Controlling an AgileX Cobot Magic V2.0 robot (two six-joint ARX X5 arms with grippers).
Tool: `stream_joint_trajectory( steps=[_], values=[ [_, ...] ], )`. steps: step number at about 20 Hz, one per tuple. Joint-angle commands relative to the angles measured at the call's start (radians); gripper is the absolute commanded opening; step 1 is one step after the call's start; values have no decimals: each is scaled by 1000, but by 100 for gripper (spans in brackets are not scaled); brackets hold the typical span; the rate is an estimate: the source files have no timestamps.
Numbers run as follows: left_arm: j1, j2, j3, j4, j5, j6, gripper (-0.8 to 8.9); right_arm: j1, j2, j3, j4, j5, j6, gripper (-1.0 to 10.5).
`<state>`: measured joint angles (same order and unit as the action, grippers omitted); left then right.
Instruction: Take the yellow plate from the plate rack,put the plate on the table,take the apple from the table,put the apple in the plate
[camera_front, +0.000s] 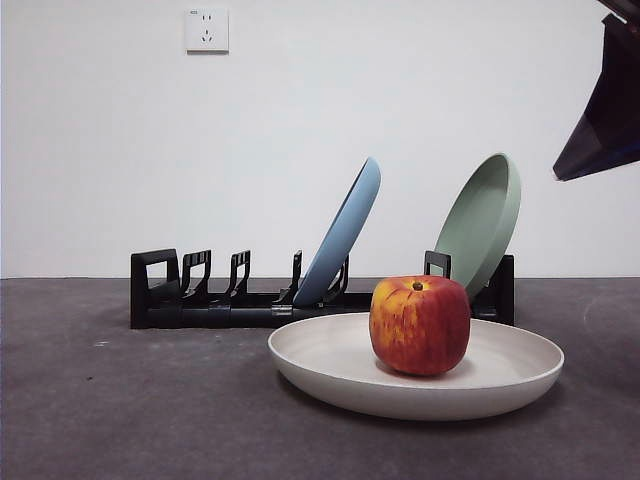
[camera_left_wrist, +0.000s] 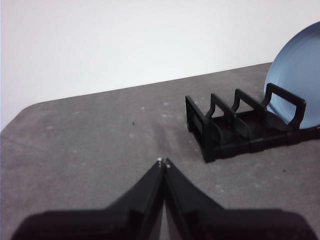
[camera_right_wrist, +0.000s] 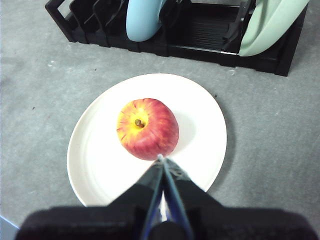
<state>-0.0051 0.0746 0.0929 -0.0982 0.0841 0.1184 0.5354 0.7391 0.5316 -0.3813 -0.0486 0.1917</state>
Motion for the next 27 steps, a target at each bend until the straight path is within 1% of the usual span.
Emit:
stream_joint_trajectory(
  steps=[1,3,6,7,9,27],
  values=[
    [7,-46,-56,11,2,-33,-3,2,-2,-9,4,3,10,1],
    [7,-73,-89,8,2,-55,-3,2,-2,-9,4,3,10,1],
    [7,-73,-90,-83,-10,-59,-3,2,-2,-9,4,3,10,1],
    [7,-73,-90,-89,-16,-59,-3,2,-2,-9,4,3,10,1],
    [7,-73,-90,-88,-20,-71,-3,2,-2,-9,4,3,10,1],
    [7,-72,-89,-82,-27,-70,-3,2,-9,-9,-2,2,10,1]
  ],
)
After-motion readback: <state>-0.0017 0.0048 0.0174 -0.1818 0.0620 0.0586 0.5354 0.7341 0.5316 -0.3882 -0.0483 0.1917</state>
